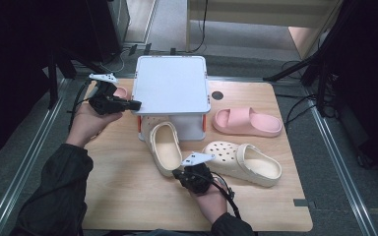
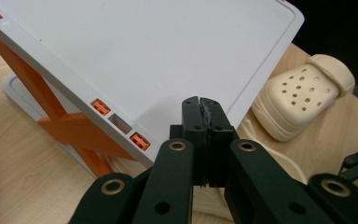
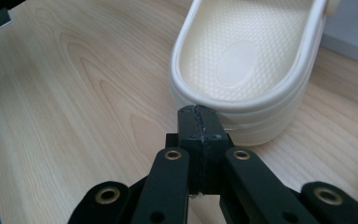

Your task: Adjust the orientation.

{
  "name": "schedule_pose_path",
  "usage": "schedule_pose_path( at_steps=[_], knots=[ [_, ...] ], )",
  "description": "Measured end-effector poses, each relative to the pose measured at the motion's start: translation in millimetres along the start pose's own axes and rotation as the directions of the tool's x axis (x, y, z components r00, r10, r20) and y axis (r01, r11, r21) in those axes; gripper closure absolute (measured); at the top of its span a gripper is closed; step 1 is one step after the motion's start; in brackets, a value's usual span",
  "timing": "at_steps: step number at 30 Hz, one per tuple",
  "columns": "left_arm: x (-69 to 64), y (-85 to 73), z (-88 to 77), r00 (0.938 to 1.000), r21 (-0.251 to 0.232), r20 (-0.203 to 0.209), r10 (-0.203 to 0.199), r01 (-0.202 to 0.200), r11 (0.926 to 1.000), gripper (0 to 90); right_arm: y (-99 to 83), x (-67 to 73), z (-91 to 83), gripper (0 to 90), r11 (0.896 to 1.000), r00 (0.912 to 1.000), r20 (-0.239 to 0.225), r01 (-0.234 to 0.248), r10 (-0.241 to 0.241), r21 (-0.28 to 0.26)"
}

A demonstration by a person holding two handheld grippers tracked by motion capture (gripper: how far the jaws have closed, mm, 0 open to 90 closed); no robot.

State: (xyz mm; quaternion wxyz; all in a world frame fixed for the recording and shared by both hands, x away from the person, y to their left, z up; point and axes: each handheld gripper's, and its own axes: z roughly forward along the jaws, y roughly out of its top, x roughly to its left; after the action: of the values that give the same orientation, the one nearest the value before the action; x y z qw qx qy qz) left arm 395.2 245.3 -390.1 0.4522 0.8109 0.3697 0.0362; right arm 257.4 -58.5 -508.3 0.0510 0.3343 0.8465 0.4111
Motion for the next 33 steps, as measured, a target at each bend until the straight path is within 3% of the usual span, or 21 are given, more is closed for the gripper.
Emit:
schedule_pose_path(
  at_steps=[8, 12, 16, 26, 28, 33],
  knots=[
    [-1.1, 0.6, 0.2, 1.0000, 0.004, -0.004, 0.005, -0.005, 1.0000, 89.8, 22.4, 3.4, 14.3, 90.0, 1.000, 0.9997, -0.011, 0.021, -0.021, -0.016],
    [-1.1, 0.6, 0.3, 1.0000, 0.005, -0.002, 0.008, -0.008, 1.0000, 89.7, 36.5, -3.5, 29.6, 90.0, 1.000, 0.9998, -0.018, 0.003, -0.003, 0.000],
    [-1.0, 0.5, 0.5, 1.0000, 0.003, 0.001, 0.004, -0.004, 1.0000, 89.8, 44.9, -8.2, 40.1, 90.0, 1.000, 0.9996, -0.022, 0.017, -0.017, 0.011],
    [-1.3, 0.3, 0.6, 1.0000, 0.001, -0.002, 0.005, -0.005, 1.0000, 89.8, 69.6, -19.2, 70.3, 90.0, 0.999, 0.9994, 0.021, 0.028, -0.027, -0.030],
    [-1.1, 0.3, 0.4, 1.0000, 0.003, -0.001, 0.007, -0.007, 1.0000, 89.8, 71.7, -21.0, 72.8, 90.0, 0.999, 0.9993, 0.007, 0.037, -0.037, -0.040],
    [-1.0, -0.1, 0.4, 1.0000, -0.001, -0.001, 0.007, -0.007, 1.0000, 89.7, 85.8, -23.8, 87.2, 90.0, 0.999, 0.9995, 0.024, 0.024, -0.023, -0.042]
  ],
)
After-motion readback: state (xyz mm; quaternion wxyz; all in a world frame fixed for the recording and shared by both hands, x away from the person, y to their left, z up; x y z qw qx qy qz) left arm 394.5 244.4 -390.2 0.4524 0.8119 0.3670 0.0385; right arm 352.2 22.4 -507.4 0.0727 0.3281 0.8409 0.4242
